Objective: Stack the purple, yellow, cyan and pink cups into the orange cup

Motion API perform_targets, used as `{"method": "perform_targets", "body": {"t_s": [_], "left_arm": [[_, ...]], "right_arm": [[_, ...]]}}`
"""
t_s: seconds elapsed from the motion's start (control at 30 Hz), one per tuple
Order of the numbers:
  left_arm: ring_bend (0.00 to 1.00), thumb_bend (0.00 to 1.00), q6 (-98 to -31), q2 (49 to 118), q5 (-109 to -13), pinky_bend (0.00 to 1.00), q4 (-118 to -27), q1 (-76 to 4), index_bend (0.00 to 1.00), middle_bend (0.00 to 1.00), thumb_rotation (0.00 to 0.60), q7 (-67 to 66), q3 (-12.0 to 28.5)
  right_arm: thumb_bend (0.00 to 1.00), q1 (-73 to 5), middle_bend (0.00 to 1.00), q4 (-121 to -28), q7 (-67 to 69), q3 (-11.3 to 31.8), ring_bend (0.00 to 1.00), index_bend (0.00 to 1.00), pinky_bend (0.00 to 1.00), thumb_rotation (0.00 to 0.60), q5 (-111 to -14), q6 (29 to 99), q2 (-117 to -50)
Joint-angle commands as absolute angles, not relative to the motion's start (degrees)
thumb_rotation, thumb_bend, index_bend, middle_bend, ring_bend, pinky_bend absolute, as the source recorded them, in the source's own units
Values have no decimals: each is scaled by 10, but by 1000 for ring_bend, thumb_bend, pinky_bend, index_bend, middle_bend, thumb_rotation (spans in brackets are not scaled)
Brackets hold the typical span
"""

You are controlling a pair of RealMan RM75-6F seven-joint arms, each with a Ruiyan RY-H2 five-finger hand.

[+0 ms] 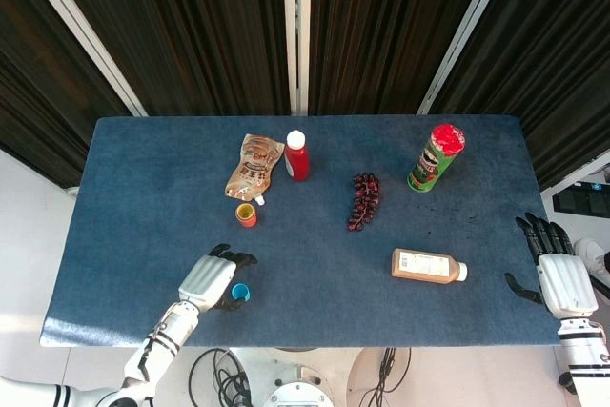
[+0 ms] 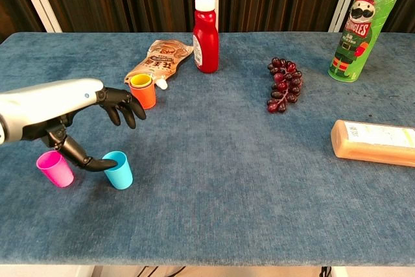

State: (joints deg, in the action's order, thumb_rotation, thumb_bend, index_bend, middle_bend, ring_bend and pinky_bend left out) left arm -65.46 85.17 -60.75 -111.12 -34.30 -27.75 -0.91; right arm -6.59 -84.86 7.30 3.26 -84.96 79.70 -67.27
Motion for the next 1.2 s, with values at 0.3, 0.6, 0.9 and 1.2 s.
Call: {"method": "perform_targets", "body": {"t_s": [0.3,0.6,0.9,1.2], "left_arm": [[369,227,-644,866,-610,143,-1092,-333,295,308,600,-274,-19],[431,227,-634,876,-619,165,-1072,-326,371,389,600,-256,-18],[504,246,-636,891,-635,177,-1056,-321,456,471,600,-254,-15],[539,247,-643,898,-632,182,-1055,-316,478,492,600,-261,-8]], "right_arm": [[217,-65,0,-852,65,30,0,0,0,600,-848,796,-675],[218,-66,0,-854,62,29,0,0,0,600,-846,792,-676],[218,-63,0,-850,67,28,0,0,0,600,-843,793,-675],[218,-61,0,-846,73,28,0,0,0,600,-842,795,-673]]}}
